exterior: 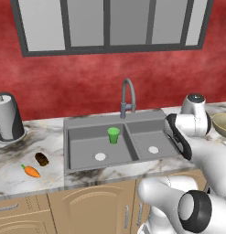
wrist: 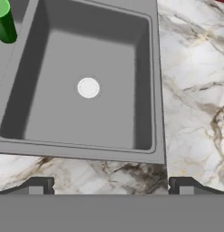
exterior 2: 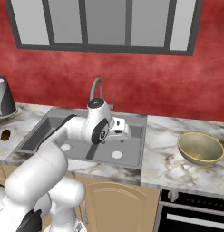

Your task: Remove the sweet potato and carrot from the sink. Then move the bowl and cup from the counter to the sink for washing.

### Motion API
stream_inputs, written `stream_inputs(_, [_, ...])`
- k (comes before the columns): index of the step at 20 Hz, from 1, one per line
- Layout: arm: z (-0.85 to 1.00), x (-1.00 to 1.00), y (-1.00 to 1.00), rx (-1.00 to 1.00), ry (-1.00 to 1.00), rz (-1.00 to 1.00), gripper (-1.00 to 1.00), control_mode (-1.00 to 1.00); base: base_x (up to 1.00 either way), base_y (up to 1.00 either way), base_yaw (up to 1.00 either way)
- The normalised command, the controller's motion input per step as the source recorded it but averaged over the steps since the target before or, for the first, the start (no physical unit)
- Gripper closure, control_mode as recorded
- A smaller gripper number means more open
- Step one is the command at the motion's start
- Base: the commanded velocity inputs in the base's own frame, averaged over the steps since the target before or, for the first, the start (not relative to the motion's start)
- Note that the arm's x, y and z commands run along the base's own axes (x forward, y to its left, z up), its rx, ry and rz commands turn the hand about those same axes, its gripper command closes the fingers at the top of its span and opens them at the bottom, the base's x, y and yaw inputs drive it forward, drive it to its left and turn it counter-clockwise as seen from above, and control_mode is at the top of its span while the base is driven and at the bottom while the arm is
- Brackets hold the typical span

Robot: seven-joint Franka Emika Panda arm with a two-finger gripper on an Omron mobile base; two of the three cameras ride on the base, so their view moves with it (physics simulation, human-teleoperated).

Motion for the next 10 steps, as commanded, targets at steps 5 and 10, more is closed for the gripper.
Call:
stream_inputs(5, [0.02,0.00,-0.27,-0.09,0.00,0.00,-1.00,-1.00,0.00,0.00,0.00])
stream_inputs(10, [0.01,0.00,-0.34,-0.05,-0.01,0.00,-1.00,-1.00,0.00,0.00,0.00])
